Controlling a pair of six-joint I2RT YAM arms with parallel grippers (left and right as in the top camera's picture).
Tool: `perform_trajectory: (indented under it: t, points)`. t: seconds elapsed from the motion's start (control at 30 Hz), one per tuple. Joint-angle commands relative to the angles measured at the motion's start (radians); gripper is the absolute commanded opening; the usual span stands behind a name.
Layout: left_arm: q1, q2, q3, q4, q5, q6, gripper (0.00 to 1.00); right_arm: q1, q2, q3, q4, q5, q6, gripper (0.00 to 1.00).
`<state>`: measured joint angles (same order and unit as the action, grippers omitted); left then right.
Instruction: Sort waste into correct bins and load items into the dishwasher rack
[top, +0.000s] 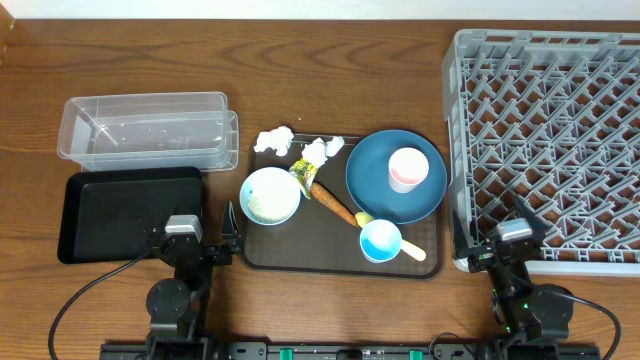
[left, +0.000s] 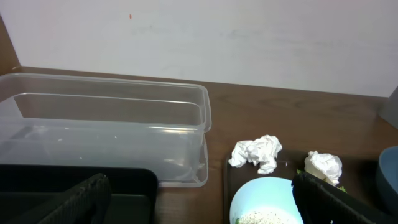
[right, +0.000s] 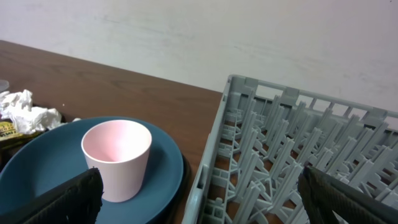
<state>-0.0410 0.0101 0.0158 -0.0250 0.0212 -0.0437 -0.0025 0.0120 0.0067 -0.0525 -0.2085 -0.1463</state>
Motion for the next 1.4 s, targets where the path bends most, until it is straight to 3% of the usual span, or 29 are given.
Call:
perform_trajectory:
  t: [0.0,1.07,1.37]
  points:
    - [0.003,-0.006,-0.012,-0.048,-0.03,0.017,0.95,0.019,-0.006,-0.001,-0.004,0.002,0.011,0.99]
    - [0.003,-0.006,-0.012,-0.048,-0.03,0.017,0.95,0.019,-0.007,-0.001,-0.004,0.001,0.012,0.99]
    - [0.003,-0.006,-0.012,-0.048,-0.03,0.016,0.95,0.019,-0.006,-0.001,-0.004,-0.001,0.114,0.99]
